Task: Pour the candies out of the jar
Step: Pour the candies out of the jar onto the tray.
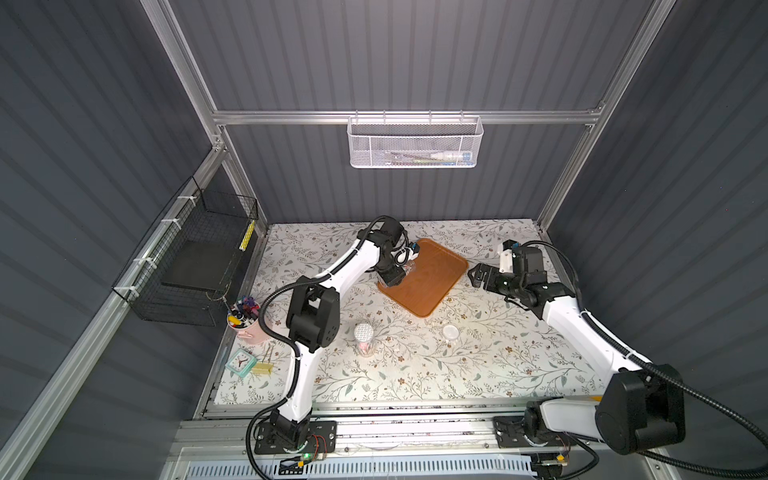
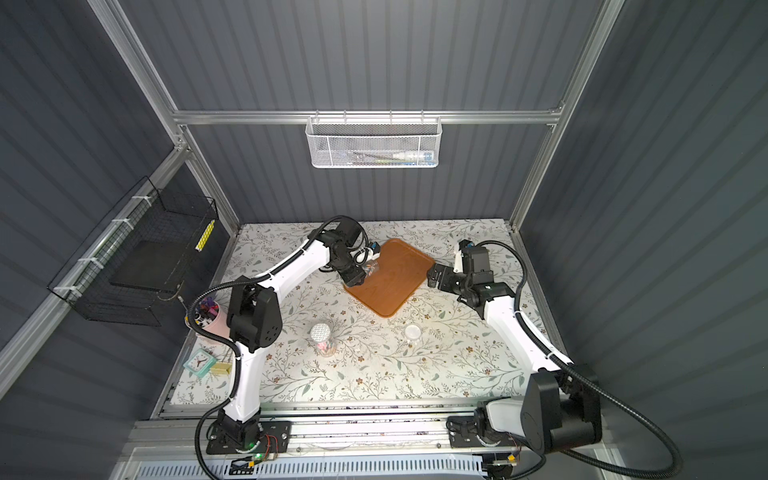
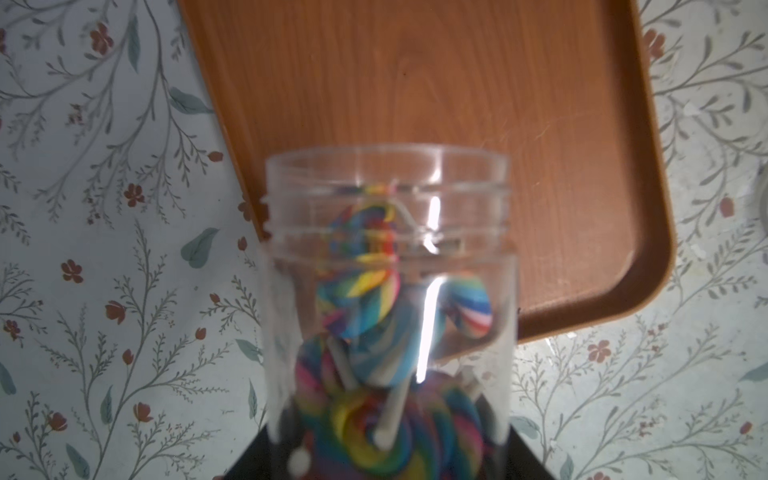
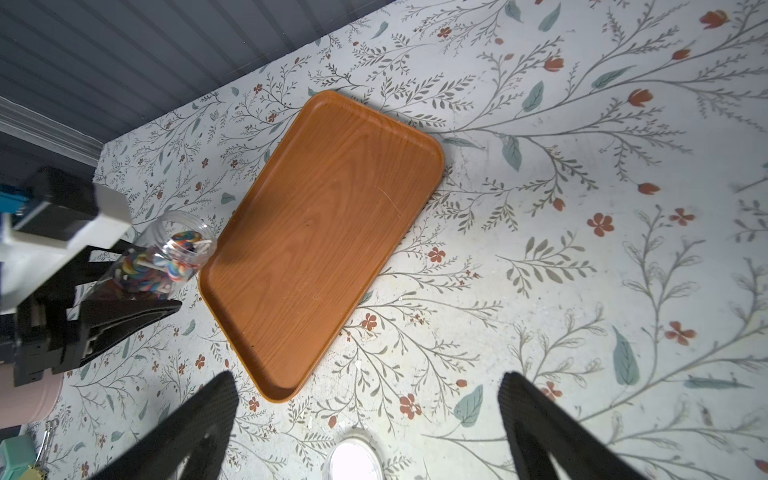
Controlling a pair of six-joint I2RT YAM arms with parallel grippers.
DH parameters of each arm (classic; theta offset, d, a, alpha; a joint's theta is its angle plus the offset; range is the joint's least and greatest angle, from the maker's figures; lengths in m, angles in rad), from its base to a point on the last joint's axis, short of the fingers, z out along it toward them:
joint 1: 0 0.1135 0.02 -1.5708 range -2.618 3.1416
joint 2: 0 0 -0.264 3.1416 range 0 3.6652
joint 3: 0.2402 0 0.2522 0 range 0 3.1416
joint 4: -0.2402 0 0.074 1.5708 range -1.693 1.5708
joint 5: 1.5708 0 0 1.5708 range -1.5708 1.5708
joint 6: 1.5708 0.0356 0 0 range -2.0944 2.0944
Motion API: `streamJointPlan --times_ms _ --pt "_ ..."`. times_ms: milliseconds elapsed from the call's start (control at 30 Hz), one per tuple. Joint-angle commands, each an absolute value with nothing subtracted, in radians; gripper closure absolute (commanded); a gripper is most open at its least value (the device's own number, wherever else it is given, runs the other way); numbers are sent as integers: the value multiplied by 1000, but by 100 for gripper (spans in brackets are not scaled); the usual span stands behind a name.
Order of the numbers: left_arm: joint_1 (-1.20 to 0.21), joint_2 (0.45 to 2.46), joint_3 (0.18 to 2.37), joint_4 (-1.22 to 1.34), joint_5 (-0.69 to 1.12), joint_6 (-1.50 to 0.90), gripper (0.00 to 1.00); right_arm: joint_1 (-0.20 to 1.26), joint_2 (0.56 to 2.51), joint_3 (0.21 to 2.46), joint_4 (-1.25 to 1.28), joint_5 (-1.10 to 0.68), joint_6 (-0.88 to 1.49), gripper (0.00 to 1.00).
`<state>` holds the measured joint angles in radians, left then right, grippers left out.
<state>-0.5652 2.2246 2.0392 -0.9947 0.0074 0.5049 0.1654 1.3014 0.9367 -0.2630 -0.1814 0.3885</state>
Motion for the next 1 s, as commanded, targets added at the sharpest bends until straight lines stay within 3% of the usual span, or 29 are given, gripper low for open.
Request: streamJointPlan --times_ms 0,100,533,967 --pt "-600 2252 2124 -1189 -68 545 100 167 1306 920 -237 -205 394 1" --pt "-625 2273 2169 -1222 -112 551 100 166 1313 920 -236 -215 399 1" --pt "-730 2371 2191 -1223 -638 685 100 167 1302 901 -229 -230 408 1" --pt "-764 2345 2128 -1084 -772 922 100 167 1307 891 -213 -240 415 1"
